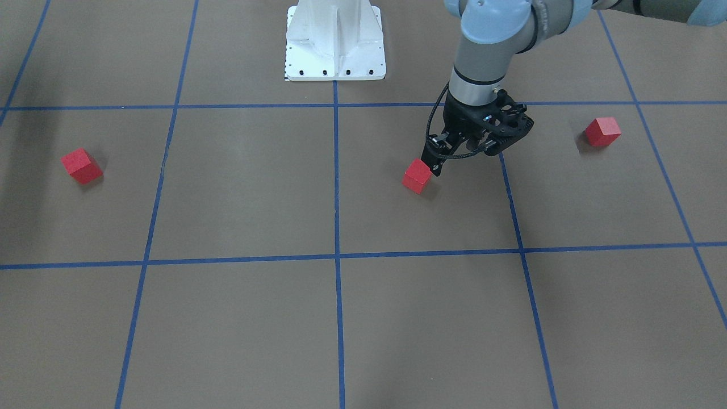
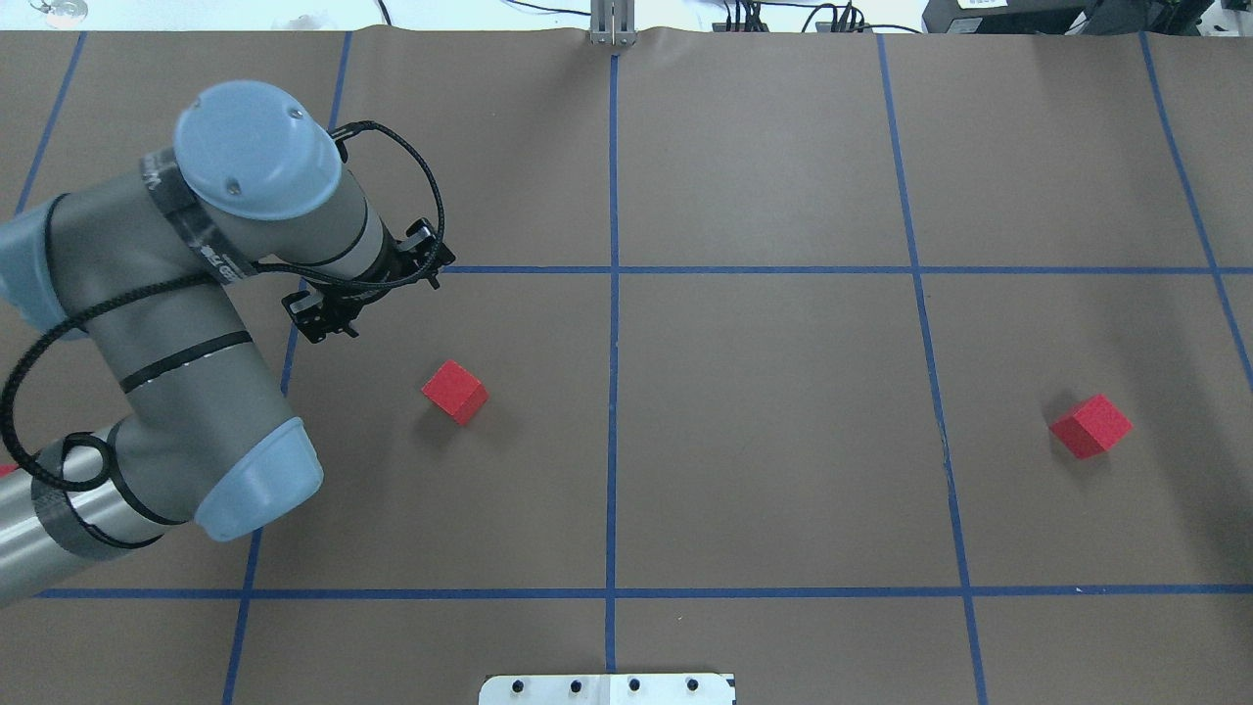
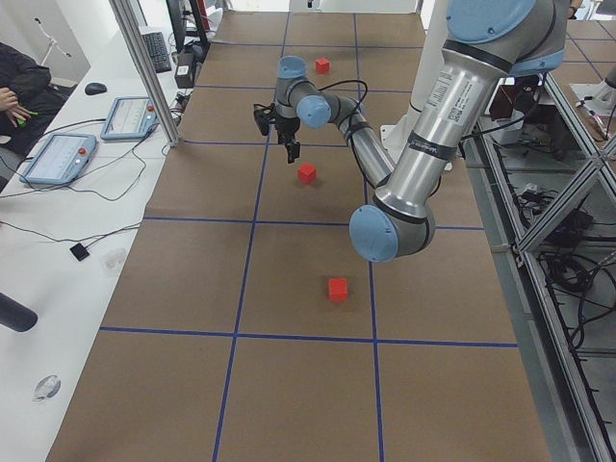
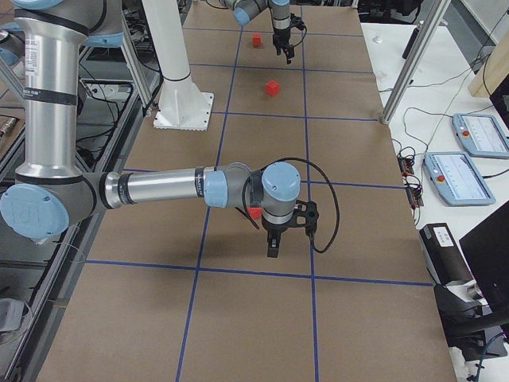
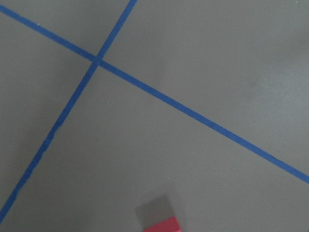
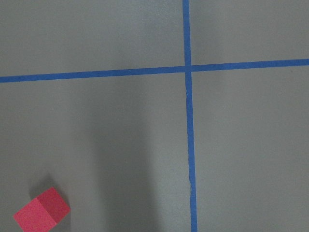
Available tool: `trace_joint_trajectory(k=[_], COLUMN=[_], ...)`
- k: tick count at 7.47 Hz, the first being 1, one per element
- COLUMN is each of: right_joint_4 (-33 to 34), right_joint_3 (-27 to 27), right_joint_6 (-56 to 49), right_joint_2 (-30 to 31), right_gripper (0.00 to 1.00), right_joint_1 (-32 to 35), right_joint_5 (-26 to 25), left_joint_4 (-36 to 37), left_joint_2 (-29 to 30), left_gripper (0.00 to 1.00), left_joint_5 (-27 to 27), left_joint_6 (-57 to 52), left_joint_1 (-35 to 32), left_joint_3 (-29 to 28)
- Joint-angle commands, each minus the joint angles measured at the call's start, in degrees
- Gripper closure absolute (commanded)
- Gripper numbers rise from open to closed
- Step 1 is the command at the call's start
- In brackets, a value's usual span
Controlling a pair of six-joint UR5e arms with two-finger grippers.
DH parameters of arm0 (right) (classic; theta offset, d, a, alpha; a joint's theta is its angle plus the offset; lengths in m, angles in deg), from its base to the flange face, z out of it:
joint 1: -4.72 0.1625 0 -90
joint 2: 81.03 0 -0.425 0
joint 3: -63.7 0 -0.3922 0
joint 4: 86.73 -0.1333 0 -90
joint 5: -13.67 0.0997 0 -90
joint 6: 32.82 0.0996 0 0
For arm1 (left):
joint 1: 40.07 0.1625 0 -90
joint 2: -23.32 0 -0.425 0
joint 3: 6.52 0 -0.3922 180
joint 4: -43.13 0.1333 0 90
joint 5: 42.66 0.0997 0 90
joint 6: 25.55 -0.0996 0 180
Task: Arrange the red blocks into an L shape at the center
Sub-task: 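Move the left gripper over the red cube near the table centre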
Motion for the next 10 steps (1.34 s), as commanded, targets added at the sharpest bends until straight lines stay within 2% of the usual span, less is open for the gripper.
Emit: trace_joint_trajectory(k=[1, 3, 10], right_joint_4=[-0.2, -0.2, -0.2], right_joint_3=[0.0, 0.0, 0.0], right_joint_6=[-0.1, -0.1, -0.2], right_joint_2=[0.0, 0.1, 0.3], right_gripper=[0.01, 0.01, 0.01], right_joint_1=[-0.1, -0.1, -0.1], right_joint_5=[-0.1, -0.1, -0.1], left_joint_4=[-0.1, -4.8, -5.4], left_joint_2=[0.6, 0.6, 1.5], left_gripper=[0.01, 0.01, 0.01], left_joint_5=[6.6, 8.6, 9.2], left_joint_6=[8.0, 10.8, 12.4], left_joint_1=[3.6, 5.3, 8.7], left_joint_3=[-2.9, -6.4, -10.4])
